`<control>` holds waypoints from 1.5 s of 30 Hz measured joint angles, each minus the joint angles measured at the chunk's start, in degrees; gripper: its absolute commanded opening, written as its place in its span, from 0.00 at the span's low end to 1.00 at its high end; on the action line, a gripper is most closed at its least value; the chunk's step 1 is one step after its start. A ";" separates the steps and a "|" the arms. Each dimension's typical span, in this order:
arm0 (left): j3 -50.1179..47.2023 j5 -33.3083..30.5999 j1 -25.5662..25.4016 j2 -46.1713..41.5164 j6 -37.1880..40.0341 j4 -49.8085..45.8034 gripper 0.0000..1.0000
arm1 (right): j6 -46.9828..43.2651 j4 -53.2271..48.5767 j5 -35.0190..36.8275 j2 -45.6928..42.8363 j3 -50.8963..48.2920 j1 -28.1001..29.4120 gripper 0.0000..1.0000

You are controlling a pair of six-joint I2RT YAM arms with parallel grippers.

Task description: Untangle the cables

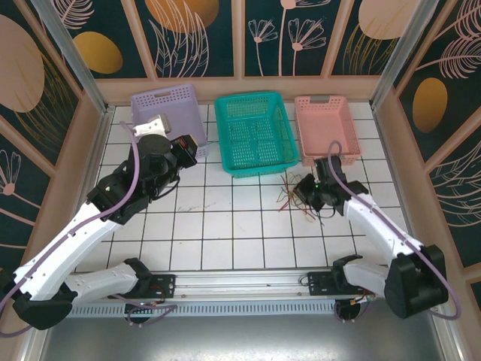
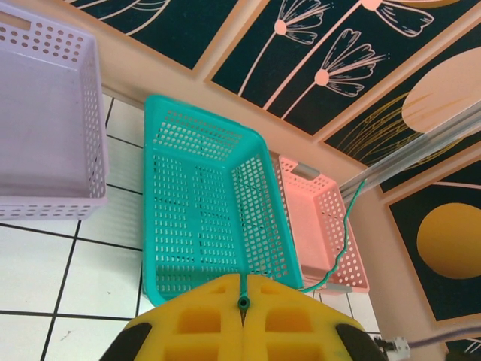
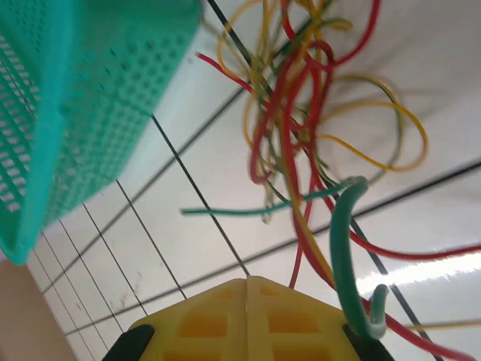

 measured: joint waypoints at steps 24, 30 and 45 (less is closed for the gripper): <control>-1.92 1.27 0.00 -0.22 -0.63 1.57 0.00 | 0.26 -5.97 6.16 3.28 -10.05 -8.20 0.19; -2.05 1.49 0.00 -0.22 -0.87 1.66 0.00 | -3.39 -6.49 6.23 3.34 -3.82 -8.48 0.51; -2.43 7.56 0.00 3.80 0.02 3.43 0.00 | -9.31 -15.72 13.20 -1.25 25.99 -1.11 0.71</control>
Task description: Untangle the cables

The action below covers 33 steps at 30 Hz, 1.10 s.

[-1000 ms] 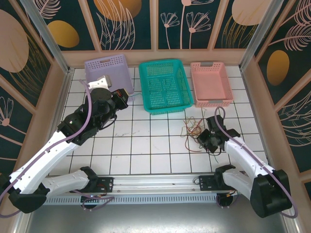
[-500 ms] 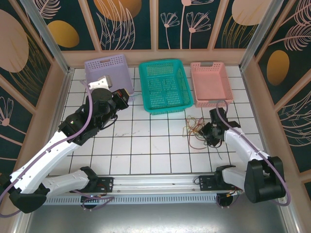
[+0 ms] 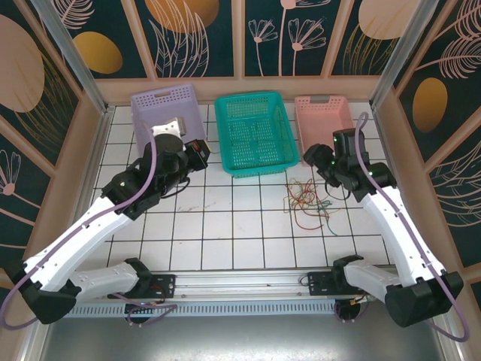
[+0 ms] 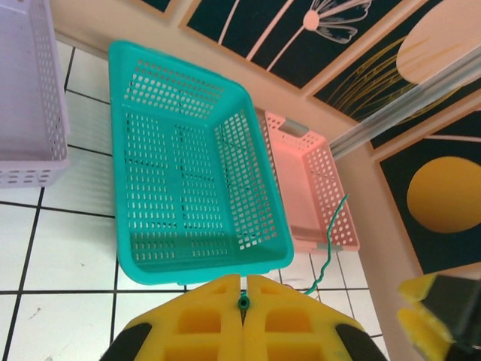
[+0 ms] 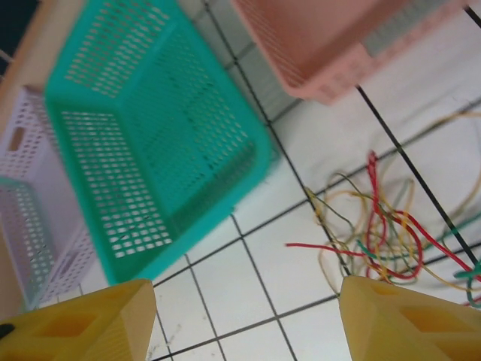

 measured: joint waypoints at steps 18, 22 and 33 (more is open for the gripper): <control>0.00 7.02 0.00 4.39 0.42 3.85 0.00 | -8.00 8.46 4.76 19.69 8.28 5.60 0.64; 0.00 7.87 0.00 4.39 0.00 4.79 0.00 | -8.33 11.06 4.28 19.96 7.93 3.65 0.40; -4.48 7.93 -0.07 2.69 -4.74 8.61 0.00 | 1.33 17.81 -6.32 17.05 -0.42 -6.29 0.00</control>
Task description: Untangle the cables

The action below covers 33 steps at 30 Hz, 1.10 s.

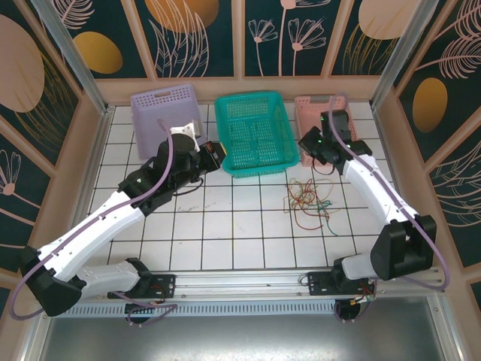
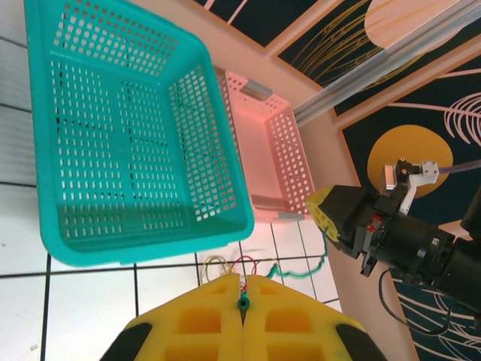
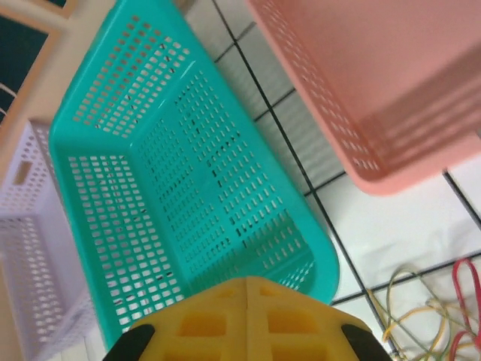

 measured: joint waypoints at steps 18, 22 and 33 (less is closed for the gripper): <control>-20.24 1.79 1.16 -7.58 -26.62 19.19 0.00 | 26.77 9.11 -26.40 -4.87 -11.91 -11.04 0.00; -20.72 2.03 1.57 -7.08 -27.89 21.42 0.00 | 24.57 8.02 -26.56 -3.54 -9.14 -11.04 0.13; -9.66 1.75 3.13 2.05 -22.77 20.04 0.00 | 6.75 -4.87 -17.51 -2.38 9.27 -13.90 0.66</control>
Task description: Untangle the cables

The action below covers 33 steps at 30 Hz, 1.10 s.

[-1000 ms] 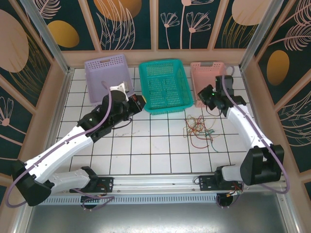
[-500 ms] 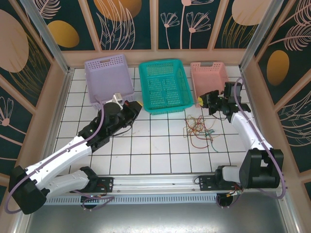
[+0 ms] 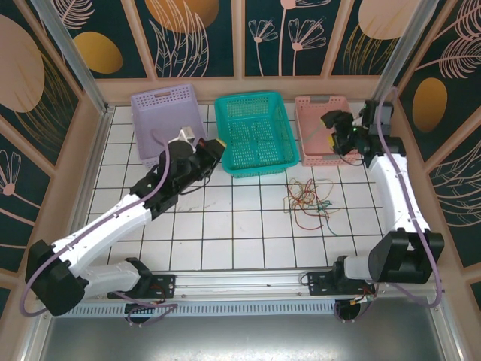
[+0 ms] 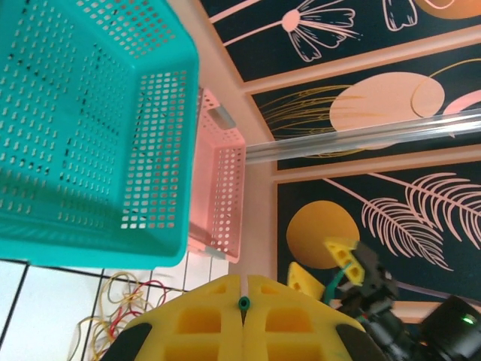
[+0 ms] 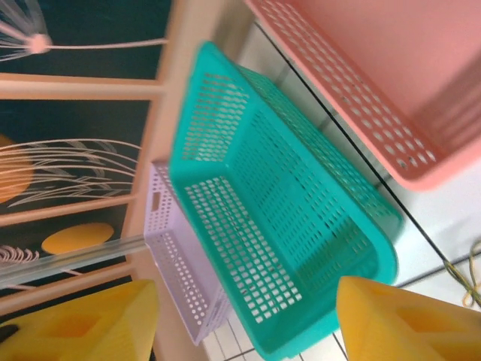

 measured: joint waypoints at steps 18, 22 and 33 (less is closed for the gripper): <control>6.64 -0.76 0.70 10.84 -1.53 -1.51 0.00 | 8.00 5.49 12.90 -15.61 -10.49 17.77 0.78; 8.41 -1.29 0.70 10.54 -1.60 -3.85 0.00 | 6.10 2.32 13.14 -14.84 -5.42 6.27 0.79; 8.44 -2.54 2.80 10.36 -7.61 -7.28 0.00 | -1.75 -5.14 16.37 -15.89 1.97 9.68 0.75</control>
